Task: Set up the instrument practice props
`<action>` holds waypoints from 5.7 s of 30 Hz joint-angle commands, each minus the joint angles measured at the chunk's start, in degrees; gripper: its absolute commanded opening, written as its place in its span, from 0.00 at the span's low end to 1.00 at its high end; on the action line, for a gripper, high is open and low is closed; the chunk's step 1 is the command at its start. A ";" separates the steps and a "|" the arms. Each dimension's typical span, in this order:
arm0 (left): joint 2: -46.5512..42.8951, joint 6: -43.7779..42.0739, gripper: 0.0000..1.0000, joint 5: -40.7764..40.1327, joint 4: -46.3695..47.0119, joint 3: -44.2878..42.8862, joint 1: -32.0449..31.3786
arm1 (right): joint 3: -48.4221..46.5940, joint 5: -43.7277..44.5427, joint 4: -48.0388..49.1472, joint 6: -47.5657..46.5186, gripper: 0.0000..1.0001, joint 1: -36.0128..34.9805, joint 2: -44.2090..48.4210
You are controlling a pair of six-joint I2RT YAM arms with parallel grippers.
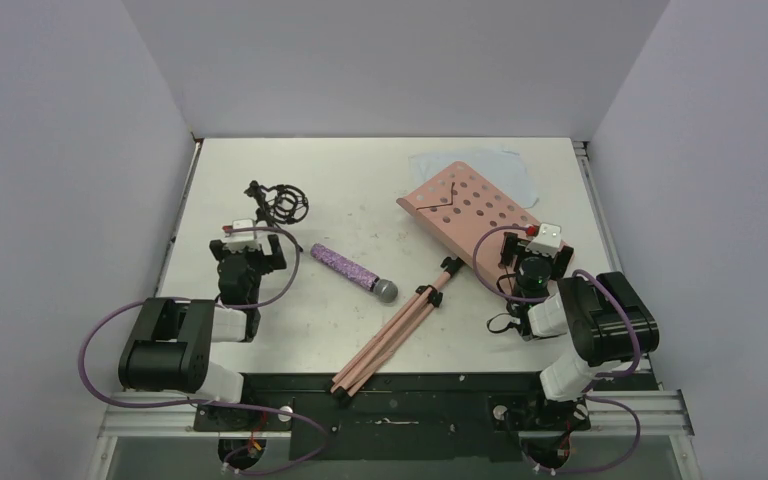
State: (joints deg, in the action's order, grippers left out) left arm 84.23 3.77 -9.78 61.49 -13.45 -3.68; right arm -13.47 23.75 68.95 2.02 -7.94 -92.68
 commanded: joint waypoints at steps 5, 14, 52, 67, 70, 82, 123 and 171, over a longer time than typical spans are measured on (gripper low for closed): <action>-0.27 -0.73 0.96 2.32 3.13 -0.35 0.17 | -0.48 -3.44 2.50 0.88 0.90 -0.01 -0.21; -23.59 9.48 0.96 -9.73 -40.82 -12.70 0.25 | -15.25 -1.33 -33.74 5.03 0.90 -3.39 20.92; -3.98 14.13 0.96 -6.40 -88.83 -60.23 -49.95 | -29.34 -35.12 -65.36 32.53 0.90 0.93 26.02; 6.66 21.82 0.93 -1.43 -80.19 -47.87 -62.44 | -29.70 -39.09 -64.56 35.12 0.90 2.53 20.92; 8.06 22.35 0.90 -0.32 -75.20 -45.16 -62.82 | -29.87 -40.48 -64.32 35.82 0.90 3.08 20.20; 13.77 23.92 0.60 -2.61 -68.81 -41.52 -62.38 | -31.17 -43.84 -64.59 37.00 0.90 4.23 18.90; -10.39 32.36 0.41 7.64 -62.29 -17.52 -38.59 | -16.89 -61.47 -55.10 43.59 0.91 18.72 11.40; -7.21 33.91 0.71 12.95 -60.01 -17.14 -39.16 | -10.24 -72.58 6.41 70.78 0.69 10.18 -4.52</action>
State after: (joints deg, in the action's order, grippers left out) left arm 77.52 38.28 4.10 3.36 -30.59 -42.74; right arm -23.44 -48.58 79.64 79.44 1.41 -103.39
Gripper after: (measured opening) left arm 0.703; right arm 0.724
